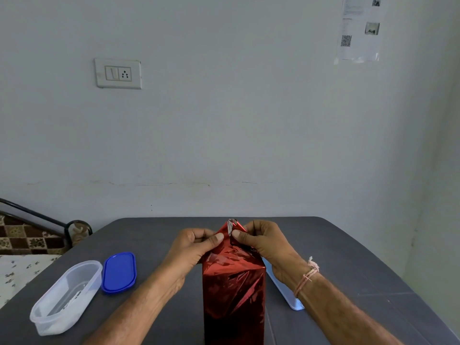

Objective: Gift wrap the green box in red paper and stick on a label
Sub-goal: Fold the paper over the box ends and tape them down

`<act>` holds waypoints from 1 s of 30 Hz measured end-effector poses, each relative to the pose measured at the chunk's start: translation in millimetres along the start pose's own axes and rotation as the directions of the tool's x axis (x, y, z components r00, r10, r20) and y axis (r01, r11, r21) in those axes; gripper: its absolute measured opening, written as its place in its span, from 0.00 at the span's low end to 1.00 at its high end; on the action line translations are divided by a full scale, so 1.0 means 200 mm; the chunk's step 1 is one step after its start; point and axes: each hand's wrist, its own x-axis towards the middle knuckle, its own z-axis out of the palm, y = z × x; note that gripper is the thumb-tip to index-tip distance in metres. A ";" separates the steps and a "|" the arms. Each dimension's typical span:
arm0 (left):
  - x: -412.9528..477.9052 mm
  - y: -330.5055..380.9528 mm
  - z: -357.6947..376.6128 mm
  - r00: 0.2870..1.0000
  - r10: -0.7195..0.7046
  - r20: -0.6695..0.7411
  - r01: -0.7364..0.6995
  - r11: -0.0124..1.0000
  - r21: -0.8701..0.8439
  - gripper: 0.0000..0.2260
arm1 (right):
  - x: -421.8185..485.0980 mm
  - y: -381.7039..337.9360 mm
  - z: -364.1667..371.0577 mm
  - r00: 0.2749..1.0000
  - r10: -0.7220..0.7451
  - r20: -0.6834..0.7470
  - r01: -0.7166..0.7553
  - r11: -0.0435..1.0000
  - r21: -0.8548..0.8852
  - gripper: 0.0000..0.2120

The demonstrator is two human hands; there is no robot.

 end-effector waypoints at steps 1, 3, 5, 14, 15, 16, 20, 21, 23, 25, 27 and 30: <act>-0.01 0.00 0.00 1.000 0.008 -0.003 -0.008 1.000 -0.004 0.08 | 0.00 0.00 0.00 1.000 -0.003 -0.003 0.003 1.000 -0.001 0.09; -0.01 0.01 0.01 1.000 0.025 0.001 -0.025 1.000 -0.007 0.09 | 0.00 0.00 0.00 1.000 -0.006 -0.011 0.006 1.000 0.003 0.09; -0.02 0.02 0.01 1.000 0.021 0.013 -0.021 1.000 -0.010 0.11 | 0.01 0.00 -0.01 1.000 -0.005 -0.018 0.005 1.000 0.005 0.10; -0.05 0.04 0.02 0.990 -0.048 0.135 0.041 0.998 0.052 0.10 | 0.02 -0.01 -0.01 0.998 -0.050 -0.041 0.045 0.994 -0.103 0.14; -0.05 0.04 0.03 0.990 -0.049 0.131 0.042 0.998 0.053 0.10 | 0.02 -0.01 -0.01 0.997 -0.066 -0.043 0.059 0.989 -0.135 0.15; -0.05 0.04 0.03 0.991 -0.049 0.126 0.043 0.998 0.052 0.10 | 0.02 -0.02 -0.01 0.996 -0.083 -0.042 0.074 0.982 -0.172 0.15; -0.03 0.04 0.05 0.993 -0.053 0.110 0.047 0.997 0.056 0.09 | 0.01 -0.06 -0.03 0.993 -0.116 0.001 0.113 0.957 -0.266 0.13; -0.03 0.04 0.05 0.992 -0.058 0.110 0.052 0.997 0.056 0.09 | 0.01 -0.08 -0.05 0.993 -0.115 0.026 0.118 0.958 -0.262 0.12; -0.03 0.04 0.04 0.992 -0.065 0.111 0.060 0.997 0.047 0.09 | -0.01 -0.10 -0.09 0.989 -0.123 0.075 0.139 0.953 -0.269 0.10; -0.03 0.03 0.04 0.991 -0.071 0.110 0.067 0.997 0.040 0.09 | -0.02 -0.10 -0.12 0.985 -0.130 0.117 0.160 0.940 -0.301 0.07; -0.03 0.03 0.04 0.991 -0.075 0.110 0.071 0.997 0.043 0.09 | -0.02 -0.09 -0.16 0.981 -0.138 0.138 0.178 0.924 -0.338 0.07; -0.03 0.03 0.05 0.991 -0.078 0.105 0.073 0.996 0.046 0.09 | -0.01 -0.06 -0.18 0.980 -0.154 0.122 0.191 0.897 -0.400 0.10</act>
